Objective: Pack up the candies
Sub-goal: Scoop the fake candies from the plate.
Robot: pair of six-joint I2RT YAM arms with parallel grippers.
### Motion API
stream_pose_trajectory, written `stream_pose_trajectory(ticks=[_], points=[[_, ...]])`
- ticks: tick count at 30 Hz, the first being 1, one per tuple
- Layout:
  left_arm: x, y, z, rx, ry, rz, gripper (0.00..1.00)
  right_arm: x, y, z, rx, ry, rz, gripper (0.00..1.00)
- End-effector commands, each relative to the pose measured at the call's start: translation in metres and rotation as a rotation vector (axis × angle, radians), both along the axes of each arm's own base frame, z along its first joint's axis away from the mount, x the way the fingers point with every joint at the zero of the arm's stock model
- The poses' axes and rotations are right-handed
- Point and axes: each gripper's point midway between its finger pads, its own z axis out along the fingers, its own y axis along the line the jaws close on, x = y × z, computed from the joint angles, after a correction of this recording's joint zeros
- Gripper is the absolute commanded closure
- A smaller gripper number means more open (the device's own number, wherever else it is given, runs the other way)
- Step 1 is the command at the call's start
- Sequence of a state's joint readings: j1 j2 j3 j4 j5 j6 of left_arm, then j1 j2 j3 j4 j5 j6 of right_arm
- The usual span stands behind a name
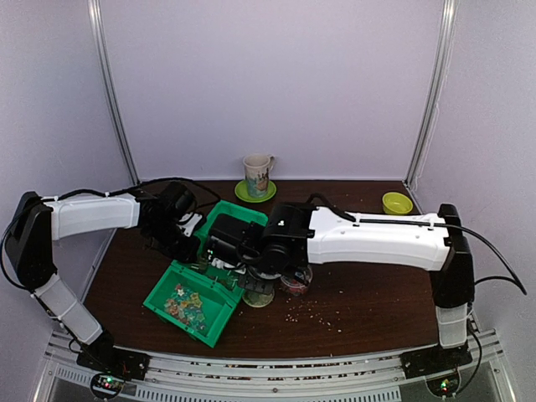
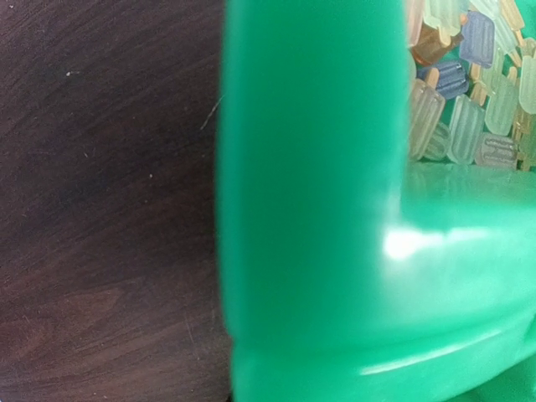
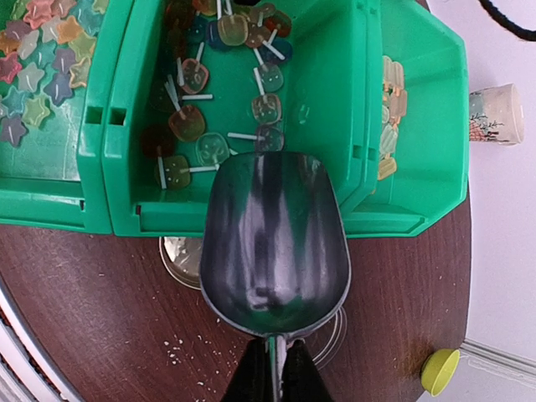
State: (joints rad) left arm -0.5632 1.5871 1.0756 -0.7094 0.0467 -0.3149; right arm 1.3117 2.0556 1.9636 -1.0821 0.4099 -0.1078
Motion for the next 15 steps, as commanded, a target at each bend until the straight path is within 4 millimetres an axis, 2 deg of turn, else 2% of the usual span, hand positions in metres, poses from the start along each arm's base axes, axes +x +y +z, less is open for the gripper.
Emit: stream_pose_trajectory(ticks=[1, 9, 15], points=[[0.022, -0.022, 0.049, -0.102, -0.152, -0.024, 1.00, 0.001, -0.002, -0.008, -0.074, -0.015, 0.004, 1.00], [0.018, -0.032, 0.054, -0.123, -0.168, -0.064, 1.00, 0.000, 0.017, -0.036, -0.085, 0.036, 0.041, 1.00], [0.016, -0.039, 0.058, -0.153, -0.172, -0.090, 1.00, 0.002, 0.035, -0.054, -0.028, 0.085, 0.051, 1.00]])
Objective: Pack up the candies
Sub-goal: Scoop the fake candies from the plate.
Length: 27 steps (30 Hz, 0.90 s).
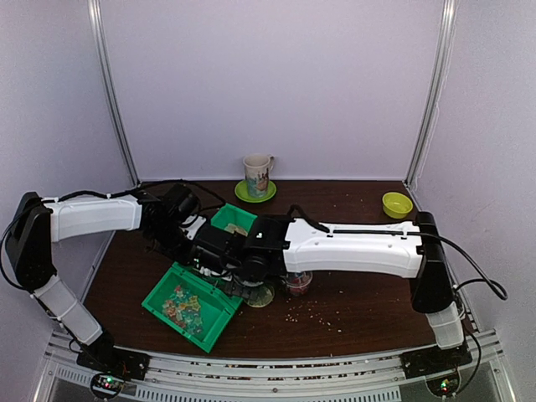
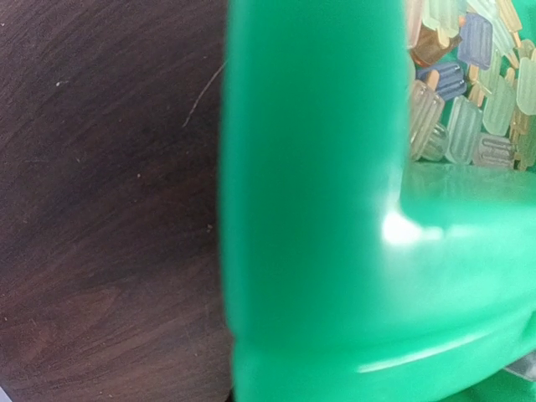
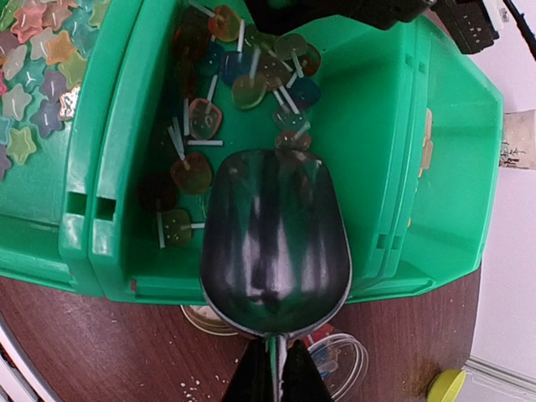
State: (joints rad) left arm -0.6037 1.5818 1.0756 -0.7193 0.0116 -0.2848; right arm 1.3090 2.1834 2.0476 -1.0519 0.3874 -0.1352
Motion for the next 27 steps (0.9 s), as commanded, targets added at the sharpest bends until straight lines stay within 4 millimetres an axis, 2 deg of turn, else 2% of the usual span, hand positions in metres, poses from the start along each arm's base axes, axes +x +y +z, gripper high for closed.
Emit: stream_pose_trajectory(ticks=[1, 6, 13, 20, 27], points=[[0.022, -0.034, 0.057, -0.198, -0.144, -0.039, 1.00, -0.002, 0.010, -0.025, 0.002, 0.071, 0.023, 1.00], [0.022, -0.035, 0.058, -0.204, -0.144, -0.042, 1.00, -0.003, 0.018, -0.041, 0.075, 0.080, 0.032, 1.00], [0.020, -0.039, 0.059, -0.224, -0.139, -0.051, 1.00, 0.010, 0.030, -0.045, 0.231, 0.066, -0.020, 1.00], [0.020, -0.040, 0.059, -0.232, -0.137, -0.051, 1.00, 0.012, 0.037, -0.057, 0.359, 0.064, -0.039, 1.00], [0.022, -0.037, 0.055, -0.230, -0.123, -0.036, 1.00, 0.015, 0.038, -0.053, 0.522, 0.041, -0.062, 1.00]])
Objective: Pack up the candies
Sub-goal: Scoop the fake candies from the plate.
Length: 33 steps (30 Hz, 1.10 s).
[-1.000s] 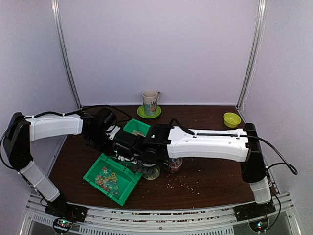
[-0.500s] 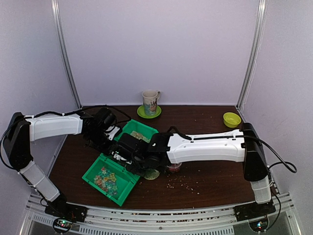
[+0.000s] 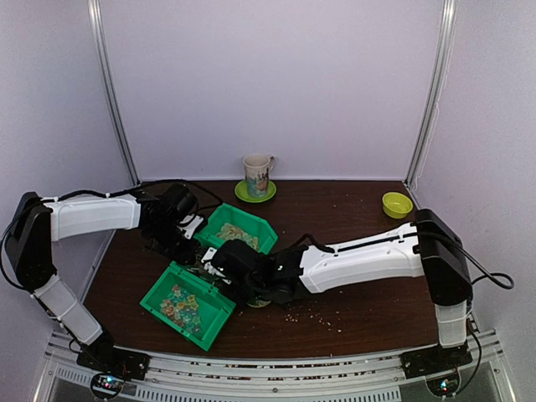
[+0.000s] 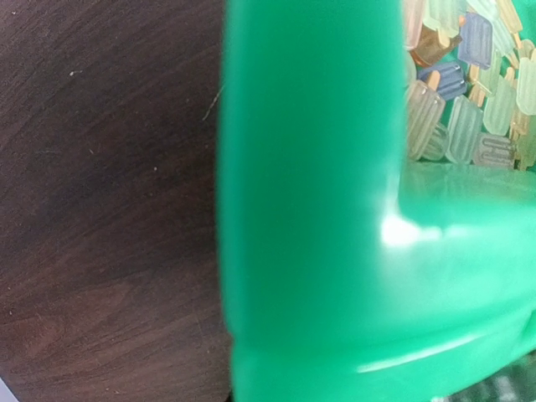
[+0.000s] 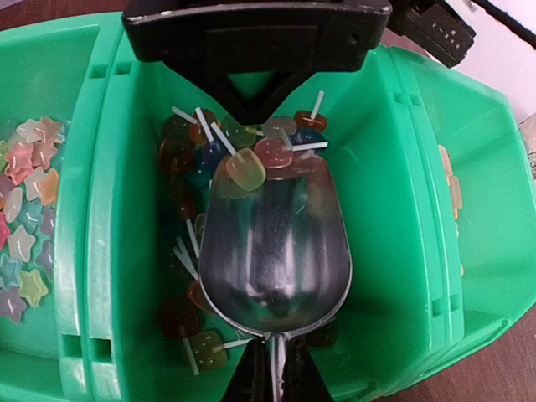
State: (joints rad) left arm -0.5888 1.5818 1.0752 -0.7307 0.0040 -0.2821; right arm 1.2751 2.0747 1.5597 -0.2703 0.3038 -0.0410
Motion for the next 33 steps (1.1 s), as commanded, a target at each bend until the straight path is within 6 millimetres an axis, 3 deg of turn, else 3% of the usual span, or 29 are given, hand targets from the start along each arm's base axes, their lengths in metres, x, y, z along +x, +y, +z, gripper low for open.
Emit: stream_pose_trajectory(ticks=[1, 33], points=[[0.021, -0.043, 0.055, -0.243, -0.127, -0.044, 1.00, -0.001, -0.004, -0.017, 0.092, 0.045, 0.003, 1.00], [0.029, -0.026, 0.040, -0.203, -0.086, 0.026, 1.00, -0.005, -0.027, 0.004, 0.389, -0.029, -0.028, 1.00]])
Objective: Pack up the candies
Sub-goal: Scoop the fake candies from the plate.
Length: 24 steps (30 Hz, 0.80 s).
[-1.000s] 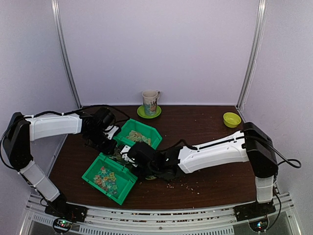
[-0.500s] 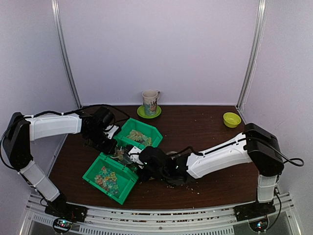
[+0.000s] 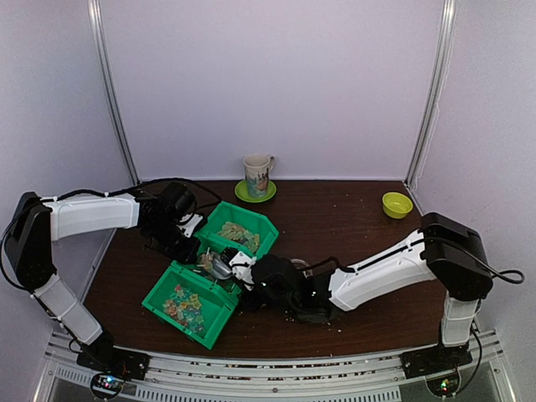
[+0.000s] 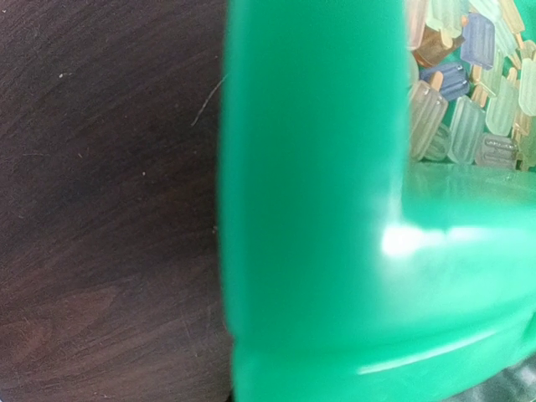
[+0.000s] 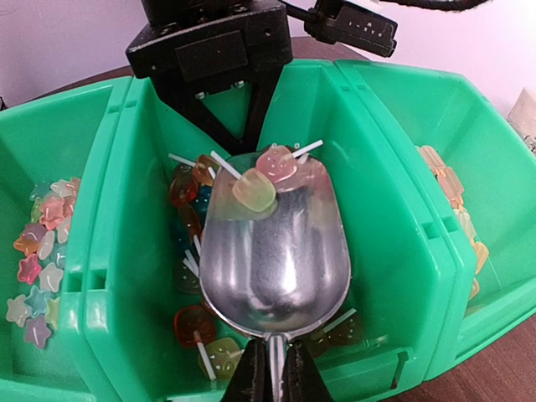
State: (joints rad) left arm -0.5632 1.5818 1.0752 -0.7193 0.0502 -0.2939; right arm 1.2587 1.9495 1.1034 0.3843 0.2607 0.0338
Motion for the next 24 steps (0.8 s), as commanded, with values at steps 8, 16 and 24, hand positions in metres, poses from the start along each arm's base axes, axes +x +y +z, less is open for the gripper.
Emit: stream_pose_trajectory(ticks=[8, 16, 24], points=[[0.027, -0.023, 0.039, -0.155, -0.104, 0.014, 1.00, -0.004, -0.014, 0.014, 0.097, -0.016, 0.004, 1.00], [0.028, -0.022, 0.040, -0.155, -0.106, 0.019, 1.00, -0.007, -0.023, 0.023, 0.151, -0.040, 0.009, 1.00], [0.029, -0.019, 0.038, -0.146, -0.103, 0.030, 1.00, -0.009, -0.038, 0.041, 0.173, -0.079, 0.002, 1.00]])
